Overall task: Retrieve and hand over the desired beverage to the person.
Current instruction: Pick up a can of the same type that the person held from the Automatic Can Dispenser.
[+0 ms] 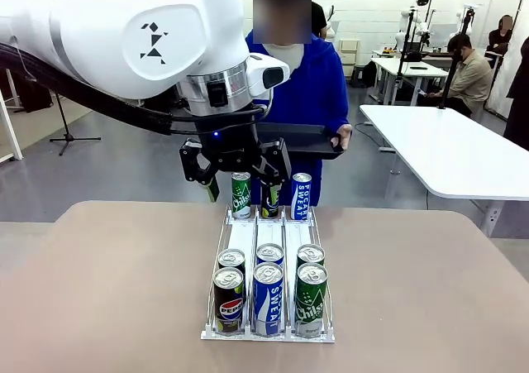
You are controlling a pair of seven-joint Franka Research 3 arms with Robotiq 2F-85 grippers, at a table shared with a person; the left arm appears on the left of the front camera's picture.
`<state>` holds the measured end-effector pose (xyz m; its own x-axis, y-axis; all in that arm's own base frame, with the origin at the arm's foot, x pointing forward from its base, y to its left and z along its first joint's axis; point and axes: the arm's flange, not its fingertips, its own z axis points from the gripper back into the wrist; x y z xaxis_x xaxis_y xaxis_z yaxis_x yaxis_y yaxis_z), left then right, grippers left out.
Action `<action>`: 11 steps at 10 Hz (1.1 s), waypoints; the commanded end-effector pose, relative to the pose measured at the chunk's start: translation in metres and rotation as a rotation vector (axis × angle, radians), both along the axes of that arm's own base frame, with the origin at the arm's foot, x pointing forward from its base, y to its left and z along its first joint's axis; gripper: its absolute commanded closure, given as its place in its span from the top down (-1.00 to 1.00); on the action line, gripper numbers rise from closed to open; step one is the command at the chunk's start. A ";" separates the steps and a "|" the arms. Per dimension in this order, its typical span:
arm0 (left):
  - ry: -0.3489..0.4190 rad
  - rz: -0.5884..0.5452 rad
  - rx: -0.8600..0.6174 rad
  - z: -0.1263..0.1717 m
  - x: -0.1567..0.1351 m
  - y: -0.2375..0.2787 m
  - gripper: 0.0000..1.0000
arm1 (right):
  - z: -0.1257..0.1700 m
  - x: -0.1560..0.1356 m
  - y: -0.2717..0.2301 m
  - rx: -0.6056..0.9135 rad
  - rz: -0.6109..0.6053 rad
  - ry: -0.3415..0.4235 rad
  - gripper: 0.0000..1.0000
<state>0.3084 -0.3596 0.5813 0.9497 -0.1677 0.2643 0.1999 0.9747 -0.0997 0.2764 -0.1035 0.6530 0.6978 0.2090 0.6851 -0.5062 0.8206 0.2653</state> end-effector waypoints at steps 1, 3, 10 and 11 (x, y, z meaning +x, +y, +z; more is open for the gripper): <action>-0.011 0.012 0.012 0.003 -0.003 0.003 1.00 | -0.001 0.000 0.001 0.008 0.012 -0.004 1.00; -0.011 0.012 0.012 0.003 -0.003 0.003 1.00 | -0.001 0.000 0.001 0.008 0.012 -0.004 1.00; 0.106 0.189 0.037 -0.052 -0.012 -0.043 1.00 | -0.001 0.000 0.001 0.008 0.012 -0.004 1.00; 0.121 0.197 0.044 -0.062 -0.012 -0.046 1.00 | -0.001 0.000 0.001 0.008 0.012 -0.004 1.00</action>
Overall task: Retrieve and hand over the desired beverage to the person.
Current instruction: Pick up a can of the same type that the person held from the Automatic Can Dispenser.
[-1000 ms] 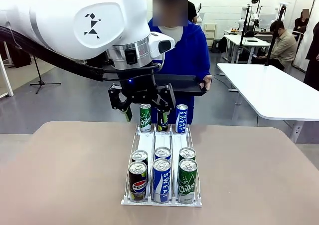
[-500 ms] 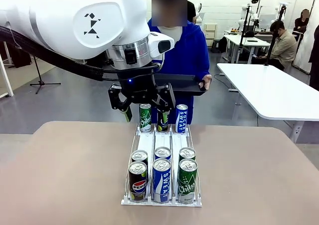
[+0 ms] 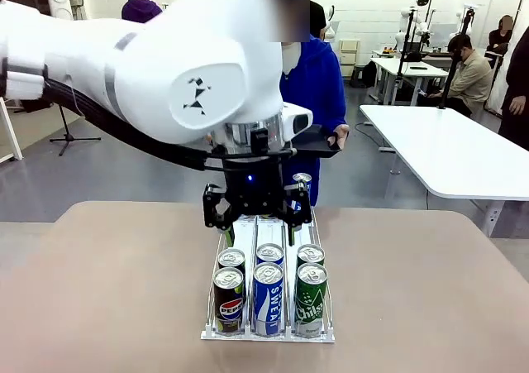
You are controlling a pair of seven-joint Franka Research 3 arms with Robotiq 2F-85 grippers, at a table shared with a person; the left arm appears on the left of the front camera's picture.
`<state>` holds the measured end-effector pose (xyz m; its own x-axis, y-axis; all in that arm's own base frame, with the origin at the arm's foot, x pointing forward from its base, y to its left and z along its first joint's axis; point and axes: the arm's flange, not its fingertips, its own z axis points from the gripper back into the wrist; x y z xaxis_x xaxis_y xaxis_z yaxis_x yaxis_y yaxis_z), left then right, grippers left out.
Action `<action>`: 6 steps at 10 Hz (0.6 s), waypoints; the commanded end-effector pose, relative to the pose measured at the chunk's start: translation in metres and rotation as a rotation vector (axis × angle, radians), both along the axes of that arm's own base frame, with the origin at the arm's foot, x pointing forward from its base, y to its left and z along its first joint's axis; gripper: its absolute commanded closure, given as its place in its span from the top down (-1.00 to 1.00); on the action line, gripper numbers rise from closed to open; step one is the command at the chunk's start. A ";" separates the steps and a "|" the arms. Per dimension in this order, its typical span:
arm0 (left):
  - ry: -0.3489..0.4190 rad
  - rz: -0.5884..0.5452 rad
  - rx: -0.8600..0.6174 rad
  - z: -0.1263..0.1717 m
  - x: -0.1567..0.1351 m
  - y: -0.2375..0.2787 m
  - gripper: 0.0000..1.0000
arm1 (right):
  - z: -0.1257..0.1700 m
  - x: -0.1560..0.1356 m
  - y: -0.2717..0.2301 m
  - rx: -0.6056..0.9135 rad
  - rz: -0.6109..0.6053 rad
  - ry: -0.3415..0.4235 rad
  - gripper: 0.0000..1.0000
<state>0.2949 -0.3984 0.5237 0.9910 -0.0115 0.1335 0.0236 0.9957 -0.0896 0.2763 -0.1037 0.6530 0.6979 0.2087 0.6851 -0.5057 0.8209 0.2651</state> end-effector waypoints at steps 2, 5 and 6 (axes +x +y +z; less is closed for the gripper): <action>0.035 0.031 0.037 -0.030 0.003 -0.013 1.00 | -0.001 0.000 0.001 0.008 0.012 -0.004 1.00; 0.037 0.009 0.053 -0.046 0.007 -0.018 1.00 | -0.001 0.000 0.001 0.008 0.012 -0.004 1.00; 0.034 0.001 0.058 -0.052 0.009 -0.020 1.00 | -0.001 0.000 0.001 0.008 0.012 -0.004 1.00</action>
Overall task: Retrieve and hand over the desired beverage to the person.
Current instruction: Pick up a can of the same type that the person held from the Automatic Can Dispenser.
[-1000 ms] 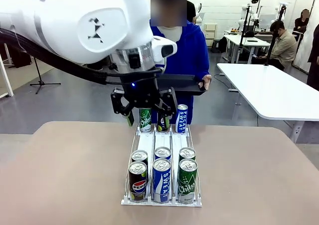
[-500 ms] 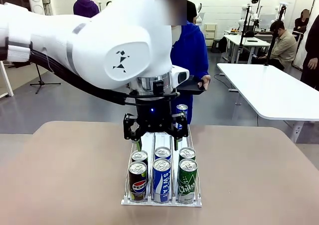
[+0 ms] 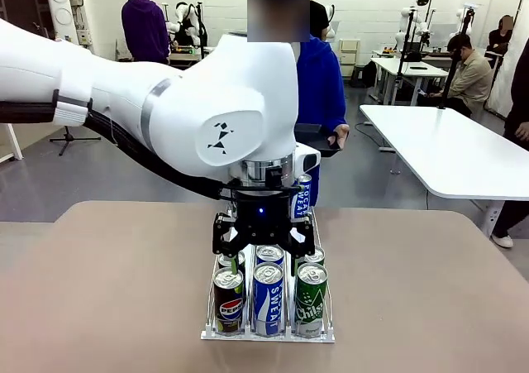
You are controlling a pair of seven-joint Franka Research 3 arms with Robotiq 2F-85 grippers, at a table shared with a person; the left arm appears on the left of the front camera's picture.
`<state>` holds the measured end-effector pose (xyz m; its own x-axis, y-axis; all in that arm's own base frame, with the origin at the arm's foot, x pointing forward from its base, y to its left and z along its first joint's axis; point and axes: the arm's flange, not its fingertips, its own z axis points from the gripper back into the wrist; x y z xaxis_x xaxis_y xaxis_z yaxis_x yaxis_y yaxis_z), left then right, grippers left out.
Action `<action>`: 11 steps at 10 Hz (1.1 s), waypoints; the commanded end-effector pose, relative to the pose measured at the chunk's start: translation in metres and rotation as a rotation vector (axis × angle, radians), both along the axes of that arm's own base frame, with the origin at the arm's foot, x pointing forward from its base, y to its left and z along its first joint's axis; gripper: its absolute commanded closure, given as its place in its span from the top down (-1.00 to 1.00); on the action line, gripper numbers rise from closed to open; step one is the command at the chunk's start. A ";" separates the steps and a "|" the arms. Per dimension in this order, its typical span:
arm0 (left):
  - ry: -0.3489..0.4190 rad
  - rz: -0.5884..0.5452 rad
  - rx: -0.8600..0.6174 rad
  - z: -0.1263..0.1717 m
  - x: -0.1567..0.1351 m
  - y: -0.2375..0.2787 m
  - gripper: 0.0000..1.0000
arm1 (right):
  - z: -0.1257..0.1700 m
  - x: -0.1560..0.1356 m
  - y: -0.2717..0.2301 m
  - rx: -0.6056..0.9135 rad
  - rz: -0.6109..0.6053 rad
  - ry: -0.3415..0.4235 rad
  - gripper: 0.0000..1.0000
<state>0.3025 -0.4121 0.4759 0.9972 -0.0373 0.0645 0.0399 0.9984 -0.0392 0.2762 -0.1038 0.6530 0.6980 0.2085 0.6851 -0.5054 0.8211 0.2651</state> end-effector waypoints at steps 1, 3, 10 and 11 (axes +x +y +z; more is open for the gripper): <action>-0.041 0.022 0.010 -0.008 0.005 -0.008 1.00 | -0.001 0.000 0.001 0.008 0.013 -0.004 1.00; -0.064 0.000 0.010 -0.015 0.012 -0.013 1.00 | -0.001 0.000 0.001 0.008 0.013 -0.004 1.00; -0.056 -0.009 0.008 -0.032 0.030 -0.014 1.00 | -0.001 0.000 0.001 0.008 0.013 -0.004 1.00; -0.060 -0.004 0.012 -0.033 0.033 -0.012 1.00 | -0.001 0.000 0.001 0.008 0.013 -0.004 1.00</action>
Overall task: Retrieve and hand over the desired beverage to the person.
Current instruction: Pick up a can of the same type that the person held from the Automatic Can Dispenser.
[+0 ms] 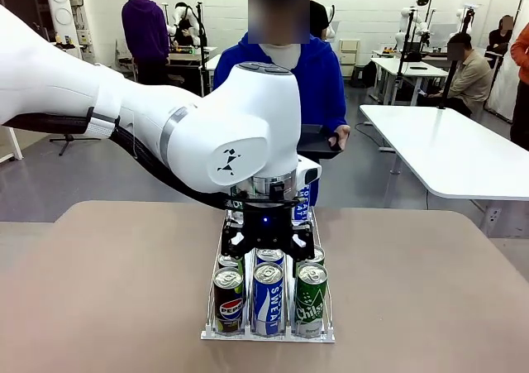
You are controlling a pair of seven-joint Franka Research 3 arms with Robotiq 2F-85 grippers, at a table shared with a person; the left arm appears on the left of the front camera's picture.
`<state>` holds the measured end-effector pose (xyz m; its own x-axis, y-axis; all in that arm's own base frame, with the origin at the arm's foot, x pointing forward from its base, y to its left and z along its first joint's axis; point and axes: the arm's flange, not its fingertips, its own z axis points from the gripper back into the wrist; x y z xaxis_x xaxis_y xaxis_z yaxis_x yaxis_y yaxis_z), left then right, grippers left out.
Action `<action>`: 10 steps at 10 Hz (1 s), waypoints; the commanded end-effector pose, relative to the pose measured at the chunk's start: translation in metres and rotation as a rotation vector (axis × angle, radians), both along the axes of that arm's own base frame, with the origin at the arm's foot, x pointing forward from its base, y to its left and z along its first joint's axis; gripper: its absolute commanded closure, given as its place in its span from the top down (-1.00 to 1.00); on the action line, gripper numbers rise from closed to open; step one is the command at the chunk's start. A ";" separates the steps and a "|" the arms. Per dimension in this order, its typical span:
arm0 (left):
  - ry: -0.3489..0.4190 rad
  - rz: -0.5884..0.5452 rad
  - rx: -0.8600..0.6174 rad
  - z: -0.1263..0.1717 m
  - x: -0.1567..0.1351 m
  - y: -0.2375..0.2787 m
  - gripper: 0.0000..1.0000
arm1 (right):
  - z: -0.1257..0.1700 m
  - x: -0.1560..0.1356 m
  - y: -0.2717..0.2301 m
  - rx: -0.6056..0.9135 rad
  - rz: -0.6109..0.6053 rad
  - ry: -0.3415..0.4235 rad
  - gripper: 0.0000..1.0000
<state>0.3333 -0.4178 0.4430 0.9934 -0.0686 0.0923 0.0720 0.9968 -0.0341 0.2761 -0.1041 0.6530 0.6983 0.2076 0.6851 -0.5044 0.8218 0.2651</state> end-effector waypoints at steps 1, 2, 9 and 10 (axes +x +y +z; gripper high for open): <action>-0.029 0.027 0.013 -0.001 0.003 -0.006 1.00 | -0.001 0.000 0.001 0.008 0.014 -0.004 1.00; -0.020 0.027 0.017 -0.003 0.004 -0.006 1.00 | -0.001 0.000 0.001 0.008 0.014 -0.004 1.00; 0.008 0.007 0.028 -0.008 0.004 -0.005 -0.30 | -0.001 0.000 0.001 0.008 0.014 -0.004 1.00; 0.013 0.007 0.031 -0.008 0.004 -0.004 -1.00 | -0.001 0.000 0.001 0.008 0.014 -0.004 1.00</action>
